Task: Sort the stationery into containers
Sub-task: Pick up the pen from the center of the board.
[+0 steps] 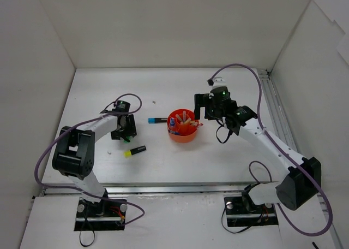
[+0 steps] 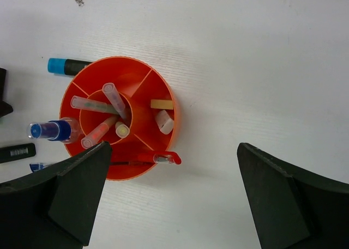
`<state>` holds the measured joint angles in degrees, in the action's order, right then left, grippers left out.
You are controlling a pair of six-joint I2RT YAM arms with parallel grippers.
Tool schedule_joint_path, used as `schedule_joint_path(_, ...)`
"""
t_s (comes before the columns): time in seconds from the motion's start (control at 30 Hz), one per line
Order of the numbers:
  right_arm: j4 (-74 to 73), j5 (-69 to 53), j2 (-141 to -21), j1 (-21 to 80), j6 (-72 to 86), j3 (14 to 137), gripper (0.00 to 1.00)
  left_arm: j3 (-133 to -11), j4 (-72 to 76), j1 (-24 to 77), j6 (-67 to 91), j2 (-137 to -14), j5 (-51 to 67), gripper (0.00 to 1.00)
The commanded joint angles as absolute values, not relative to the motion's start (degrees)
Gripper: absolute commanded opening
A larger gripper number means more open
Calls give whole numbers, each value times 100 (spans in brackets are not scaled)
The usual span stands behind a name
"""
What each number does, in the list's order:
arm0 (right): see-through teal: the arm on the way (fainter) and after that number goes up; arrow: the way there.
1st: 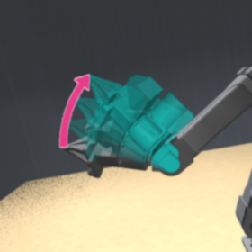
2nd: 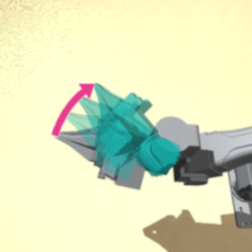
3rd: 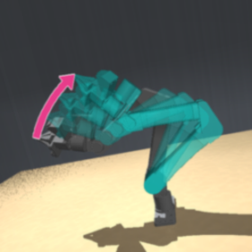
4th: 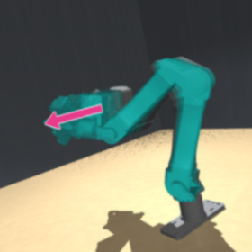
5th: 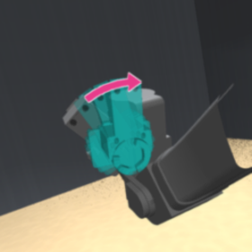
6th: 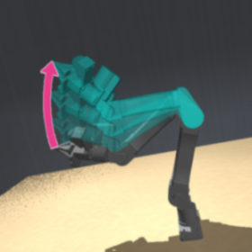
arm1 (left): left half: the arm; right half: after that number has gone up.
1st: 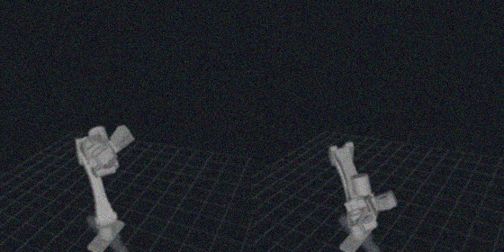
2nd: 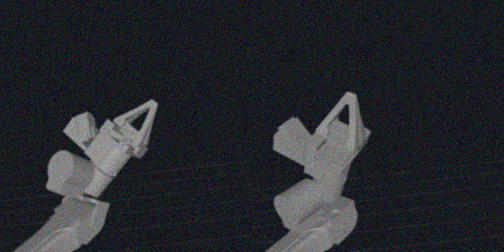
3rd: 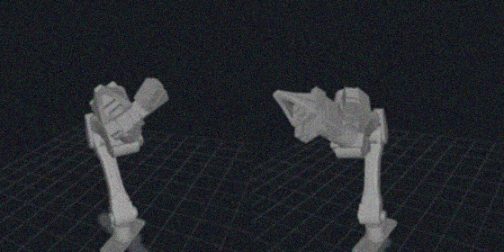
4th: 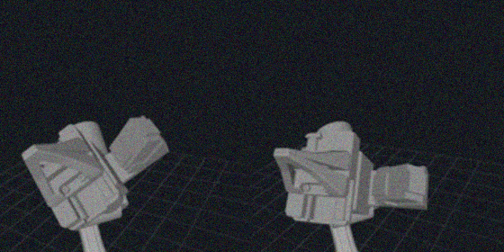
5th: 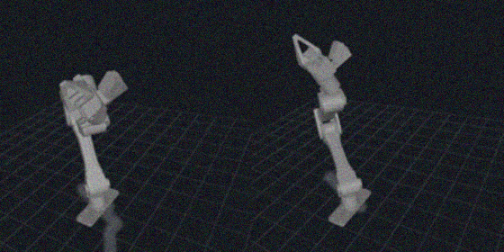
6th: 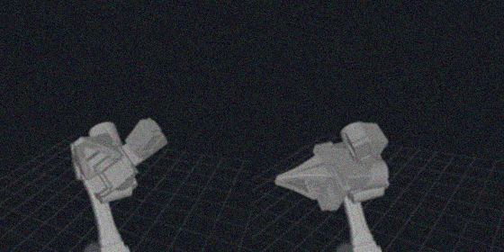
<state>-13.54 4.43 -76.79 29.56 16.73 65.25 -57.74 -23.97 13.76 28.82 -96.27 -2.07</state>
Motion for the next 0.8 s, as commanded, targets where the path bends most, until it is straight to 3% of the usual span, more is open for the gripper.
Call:
schedule_joint_path(0.0, -1151, 703, -7348, 2918, 1775, 6487, 98, -6082, -2434, 1327, 2901, -9624, -308, 60)
schedule_joint_path(0.17, -1151, 756, -7120, 2900, 1784, 6407, 98, -5898, -2391, 1327, 2874, -9484, -299, 52)
schedule_joint_path(0.5, -1151, 729, -6777, 2883, 1872, 6232, 98, -5669, -2276, 1327, 2918, -9255, -70, 1)
schedule_joint_path(0.63, -1151, 397, -6654, 2883, 1401, 6188, 98, -5669, -2311, 1327, 2848, -9071, 272, 0)
schedule_joint_path(0.77, -1143, -1121, -6653, 3119, -268, 6117, 98, -5870, -2574, 1467, 2497, -8597, 1042, 0)
